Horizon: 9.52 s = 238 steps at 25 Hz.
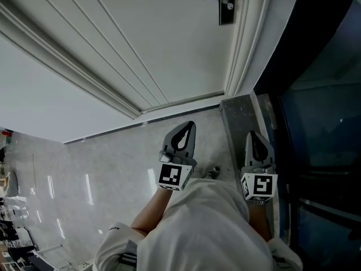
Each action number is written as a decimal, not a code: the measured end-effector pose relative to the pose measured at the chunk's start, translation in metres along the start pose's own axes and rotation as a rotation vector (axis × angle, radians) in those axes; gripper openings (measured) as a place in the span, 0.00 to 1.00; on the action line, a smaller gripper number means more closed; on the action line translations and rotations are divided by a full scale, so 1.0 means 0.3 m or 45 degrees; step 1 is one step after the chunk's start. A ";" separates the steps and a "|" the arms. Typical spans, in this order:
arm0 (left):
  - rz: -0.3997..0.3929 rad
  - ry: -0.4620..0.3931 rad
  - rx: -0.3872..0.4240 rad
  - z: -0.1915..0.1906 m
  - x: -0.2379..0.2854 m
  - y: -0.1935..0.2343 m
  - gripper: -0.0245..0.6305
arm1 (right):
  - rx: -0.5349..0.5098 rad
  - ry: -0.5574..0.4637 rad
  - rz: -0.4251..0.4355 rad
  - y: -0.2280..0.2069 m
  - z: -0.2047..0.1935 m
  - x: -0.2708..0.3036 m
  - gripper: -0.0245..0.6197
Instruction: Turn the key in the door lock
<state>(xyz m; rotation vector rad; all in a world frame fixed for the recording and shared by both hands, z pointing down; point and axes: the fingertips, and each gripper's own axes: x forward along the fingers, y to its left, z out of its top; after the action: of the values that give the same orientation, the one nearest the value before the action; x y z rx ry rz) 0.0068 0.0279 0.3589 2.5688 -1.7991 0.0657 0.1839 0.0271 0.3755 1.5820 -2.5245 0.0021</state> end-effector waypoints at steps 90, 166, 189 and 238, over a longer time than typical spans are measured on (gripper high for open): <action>0.112 -0.042 -0.011 0.057 1.004 0.540 0.05 | -1.538 0.101 -0.119 -0.413 0.408 1.501 0.16; 0.068 -0.009 -0.049 0.004 0.954 0.486 0.05 | -0.184 0.013 0.132 -0.462 0.438 1.421 0.24; 0.101 -0.006 -0.049 0.000 0.926 0.525 0.05 | -2.057 0.078 -0.086 -0.388 0.384 1.489 0.29; 0.129 0.003 -0.058 -0.009 0.891 0.528 0.05 | -0.908 -0.042 -0.230 -0.407 0.465 1.489 0.11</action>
<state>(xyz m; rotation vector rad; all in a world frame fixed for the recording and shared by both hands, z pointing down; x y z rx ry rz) -0.0507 -0.2773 0.3684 2.4450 -1.9063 0.0274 0.0835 -0.4382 0.2889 1.4732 -2.0259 -0.8443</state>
